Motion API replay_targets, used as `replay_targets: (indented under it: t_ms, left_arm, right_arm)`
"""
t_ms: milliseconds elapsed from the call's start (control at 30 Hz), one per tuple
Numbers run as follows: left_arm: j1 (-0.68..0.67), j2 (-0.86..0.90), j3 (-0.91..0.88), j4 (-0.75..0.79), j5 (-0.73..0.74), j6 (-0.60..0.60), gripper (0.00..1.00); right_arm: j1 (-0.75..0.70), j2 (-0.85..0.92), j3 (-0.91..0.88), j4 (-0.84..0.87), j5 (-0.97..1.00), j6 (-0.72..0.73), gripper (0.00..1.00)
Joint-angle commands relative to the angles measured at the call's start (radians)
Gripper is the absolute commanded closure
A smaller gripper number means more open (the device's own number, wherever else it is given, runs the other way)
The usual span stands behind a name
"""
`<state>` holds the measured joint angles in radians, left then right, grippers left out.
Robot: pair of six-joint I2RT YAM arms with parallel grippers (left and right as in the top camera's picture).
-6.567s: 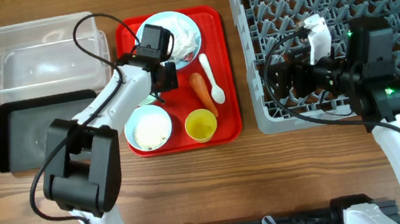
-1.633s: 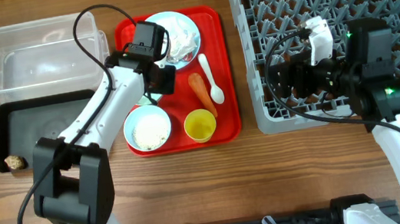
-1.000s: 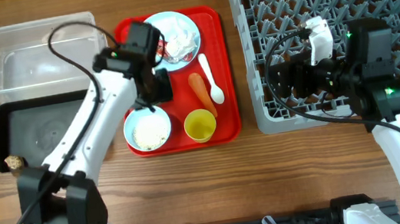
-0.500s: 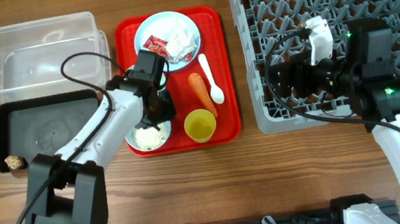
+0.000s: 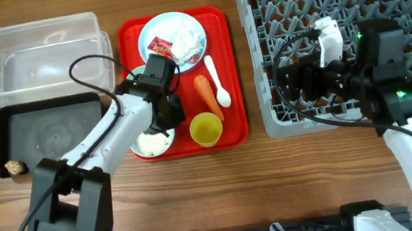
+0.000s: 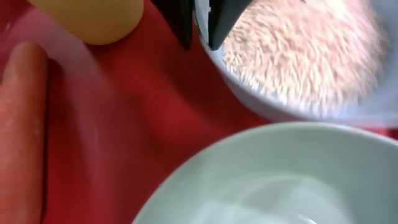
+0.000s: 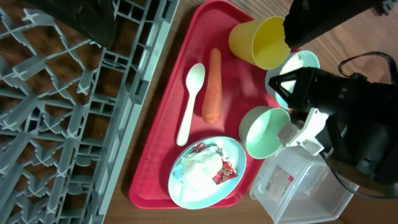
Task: Sort waste into correct bins and load items into the dishwasher rack
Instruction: 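Grasp the rim of the blue rice bowl with the left gripper, then carry the rice bowl left and pour rice onto the black tray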
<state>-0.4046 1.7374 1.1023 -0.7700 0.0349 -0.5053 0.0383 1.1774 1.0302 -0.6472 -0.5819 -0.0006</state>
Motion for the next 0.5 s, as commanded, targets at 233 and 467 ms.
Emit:
replay_targets:
  t_ms: [233, 467]
  left_arm:
    - [-0.025, 0.005, 0.002, -0.001, -0.002, 0.003, 0.96]
    - [-0.025, -0.018, 0.104, -0.113, 0.002, 0.003, 0.96]
  right_arm:
    - [0.003, 0.005, 0.019, 0.007, 0.010, 0.008, 0.11]
    - [0.003, 0.005, 0.019, 0.011, 0.010, 0.008, 0.11]
